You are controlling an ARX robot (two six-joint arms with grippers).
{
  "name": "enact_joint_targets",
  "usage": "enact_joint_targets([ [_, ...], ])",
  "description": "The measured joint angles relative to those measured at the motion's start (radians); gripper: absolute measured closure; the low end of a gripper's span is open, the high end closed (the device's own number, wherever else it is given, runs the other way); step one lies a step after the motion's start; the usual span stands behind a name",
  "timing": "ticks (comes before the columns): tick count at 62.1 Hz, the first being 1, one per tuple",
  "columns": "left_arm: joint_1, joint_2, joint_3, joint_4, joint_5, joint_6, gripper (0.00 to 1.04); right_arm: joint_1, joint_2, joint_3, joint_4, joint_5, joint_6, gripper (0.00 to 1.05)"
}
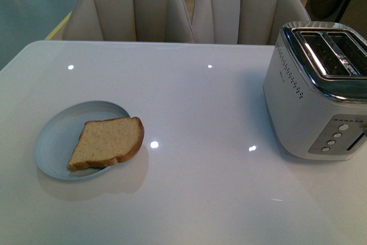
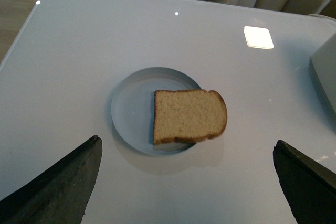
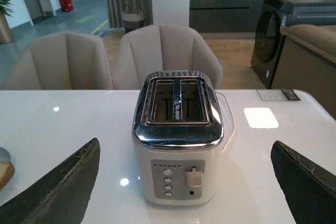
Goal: Left arm holds plate, right arm toasts bread
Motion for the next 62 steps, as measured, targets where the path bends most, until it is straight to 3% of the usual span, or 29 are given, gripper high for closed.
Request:
enact_joint_targets([
  [6, 0.04, 0.355, 0.113, 0.166, -0.014, -0.003, 0.07, 0.0, 0.0, 0.0, 0.0, 0.0, 0.0, 0.09],
  [17, 0.09, 0.649, 0.224, 0.189, -0.01, -0.026, 0.07, 0.0, 0.0, 0.0, 0.0, 0.0, 0.0, 0.09],
  [62, 0.115, 1.165, 0.547, 0.125, 0.031, -0.06, 0.07, 0.0, 0.0, 0.0, 0.0, 0.0, 0.0, 0.09],
])
